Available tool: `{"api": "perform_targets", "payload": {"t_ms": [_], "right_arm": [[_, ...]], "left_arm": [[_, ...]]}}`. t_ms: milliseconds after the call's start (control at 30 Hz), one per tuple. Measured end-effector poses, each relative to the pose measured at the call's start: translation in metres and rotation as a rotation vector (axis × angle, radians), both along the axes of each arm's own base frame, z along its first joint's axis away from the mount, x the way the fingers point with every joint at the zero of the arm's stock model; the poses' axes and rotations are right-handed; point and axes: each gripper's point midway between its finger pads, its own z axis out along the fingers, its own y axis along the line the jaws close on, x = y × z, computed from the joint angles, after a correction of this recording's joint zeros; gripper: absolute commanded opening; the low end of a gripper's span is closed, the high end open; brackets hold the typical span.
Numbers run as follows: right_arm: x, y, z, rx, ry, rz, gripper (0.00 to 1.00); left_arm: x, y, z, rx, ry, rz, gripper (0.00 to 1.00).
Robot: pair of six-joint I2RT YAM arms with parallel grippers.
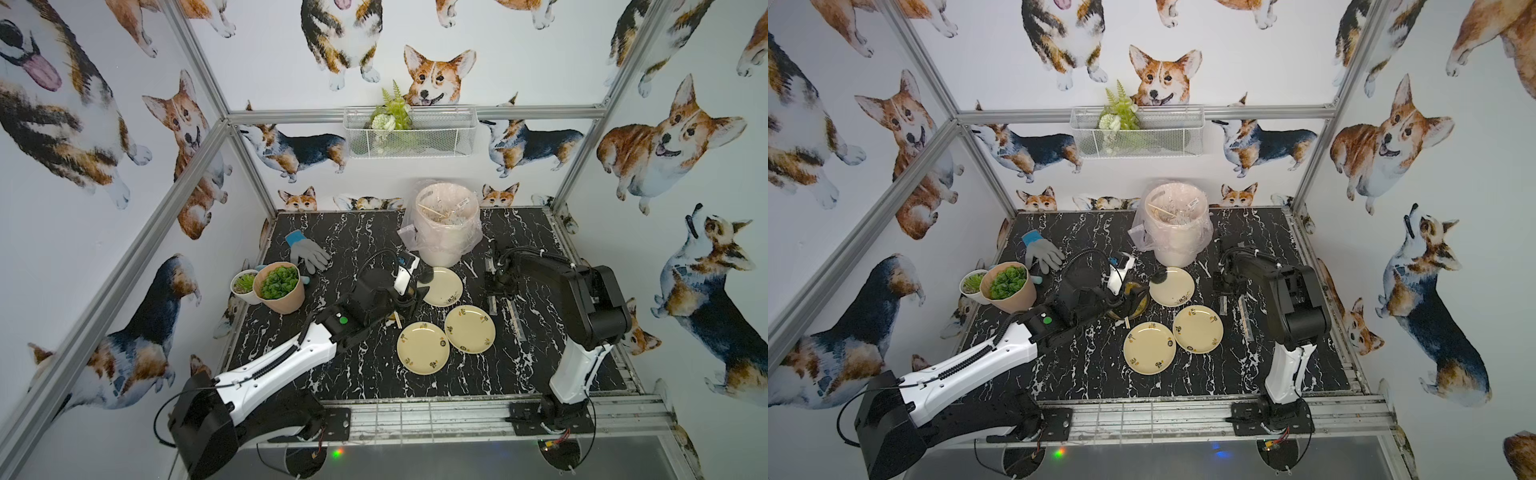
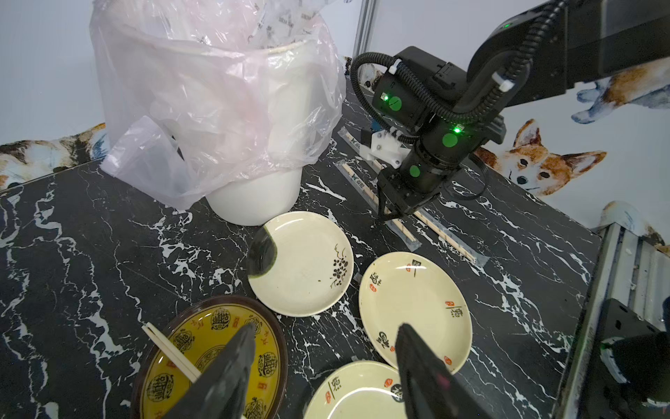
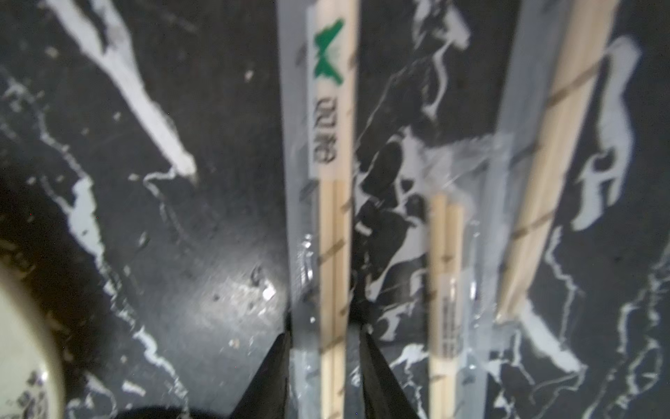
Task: Remove the packaging of disposable chopsticks
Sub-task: Pick up the disposable chopsticks from the center of the board.
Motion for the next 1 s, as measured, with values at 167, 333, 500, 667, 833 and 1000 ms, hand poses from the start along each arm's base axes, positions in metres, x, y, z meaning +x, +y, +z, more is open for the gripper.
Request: {"api": "perform_targets", "payload": {"t_ms": [167, 333, 500, 667, 833, 1000], "right_arm": [[-0.012, 0.004, 0.010, 0.028, -0.009, -0.005, 0.39], [-0.028, 0.008, 0.010, 0.018, 0.005, 0.018, 0.39], [-0.045, 0.008, -0.003, 0.000, 0.060, 0.024, 0.38], [-0.048, 0.006, -0.008, -0.024, 0.072, 0.021, 0.29], [-0.048, 0.002, -0.010, -0.033, 0.076, 0.011, 0.14], [-0.048, -0.001, -0.009, -0.020, 0.063, -0.005, 0.00]], "left_arm": [[0.001, -0.001, -0.002, 0.003, 0.006, 0.001, 0.64], [0.002, -0.002, -0.005, 0.005, 0.012, 0.002, 0.64], [0.002, -0.003, -0.008, 0.005, 0.022, 0.000, 0.65], [0.002, -0.003, -0.008, 0.004, 0.023, -0.001, 0.65], [0.000, -0.002, -0.005, -0.002, 0.017, -0.001, 0.65], [0.000, 0.000, -0.004, -0.003, 0.012, 0.005, 0.65]]}}
